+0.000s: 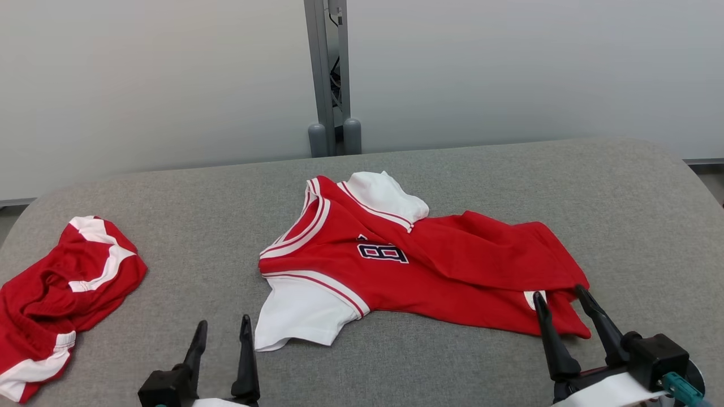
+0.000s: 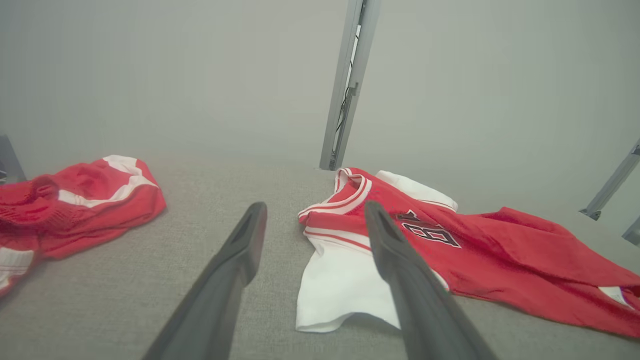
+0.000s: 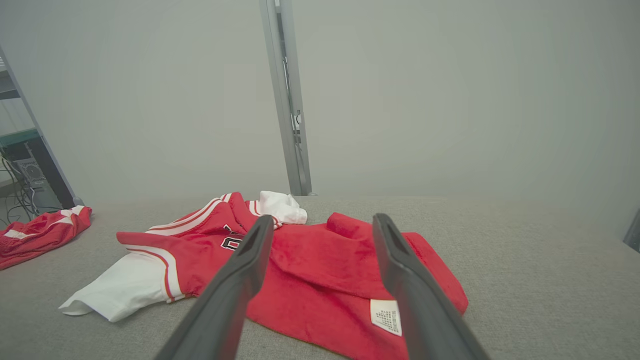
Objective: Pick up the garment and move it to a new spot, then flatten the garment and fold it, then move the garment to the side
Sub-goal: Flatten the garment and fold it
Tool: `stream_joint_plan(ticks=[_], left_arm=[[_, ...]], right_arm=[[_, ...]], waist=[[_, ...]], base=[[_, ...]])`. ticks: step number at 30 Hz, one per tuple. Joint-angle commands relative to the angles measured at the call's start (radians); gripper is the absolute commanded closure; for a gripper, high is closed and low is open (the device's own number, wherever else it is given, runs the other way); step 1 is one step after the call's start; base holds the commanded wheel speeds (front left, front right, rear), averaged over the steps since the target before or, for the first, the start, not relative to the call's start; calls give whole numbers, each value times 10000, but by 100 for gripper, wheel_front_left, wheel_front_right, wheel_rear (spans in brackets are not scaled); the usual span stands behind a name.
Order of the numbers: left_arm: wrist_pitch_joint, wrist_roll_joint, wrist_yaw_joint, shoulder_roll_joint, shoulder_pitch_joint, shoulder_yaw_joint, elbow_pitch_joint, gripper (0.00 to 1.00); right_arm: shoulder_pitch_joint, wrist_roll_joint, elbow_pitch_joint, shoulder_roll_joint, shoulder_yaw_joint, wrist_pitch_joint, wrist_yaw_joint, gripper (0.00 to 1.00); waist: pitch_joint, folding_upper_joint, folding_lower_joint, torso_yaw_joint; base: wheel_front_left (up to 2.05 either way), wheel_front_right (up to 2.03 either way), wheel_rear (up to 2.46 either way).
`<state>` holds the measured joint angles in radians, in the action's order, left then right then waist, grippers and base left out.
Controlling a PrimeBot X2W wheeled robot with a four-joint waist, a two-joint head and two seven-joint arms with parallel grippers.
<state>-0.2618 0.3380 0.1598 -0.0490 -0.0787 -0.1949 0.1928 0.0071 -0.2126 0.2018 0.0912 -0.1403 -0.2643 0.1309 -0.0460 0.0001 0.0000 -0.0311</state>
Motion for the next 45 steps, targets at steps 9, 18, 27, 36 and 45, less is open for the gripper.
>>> stream_joint_plan(ticks=[9, 18, 27, 36, 45], left_arm=[[383, 569, -356, -42, 1713, -107, 3071, 0], [959, 989, -317, -36, 2930, -724, 5298, 0], [687, 1452, 31, -40, 3520, -1226, 6333, 0], [853, 2143, 57, -43, 3569, -1607, 7062, 100], [167, 2325, 342, -160, 3048, -1574, 6093, 100]], right_arm=[[-331, -47, 63, 8, -91, -1, -3, 0], [-559, -90, 195, 59, -133, -1, -3, 0], [-839, -78, 114, 173, -144, -1, -3, 0], [-889, -37, 149, 255, -132, -1, -3, 0], [-724, -114, 1710, 86, 631, -1, -3, 0]], waist=[[326, -1, 0, -124], [650, -1, 0, -459], [1079, -1, 0, -694], [1154, -1, 0, -765], [1227, -1, 0, -546]], base=[[0, 0, 0], [0, 0, 0], [0, 0, 0], [0, 0, 0], [0, 0, 0]])
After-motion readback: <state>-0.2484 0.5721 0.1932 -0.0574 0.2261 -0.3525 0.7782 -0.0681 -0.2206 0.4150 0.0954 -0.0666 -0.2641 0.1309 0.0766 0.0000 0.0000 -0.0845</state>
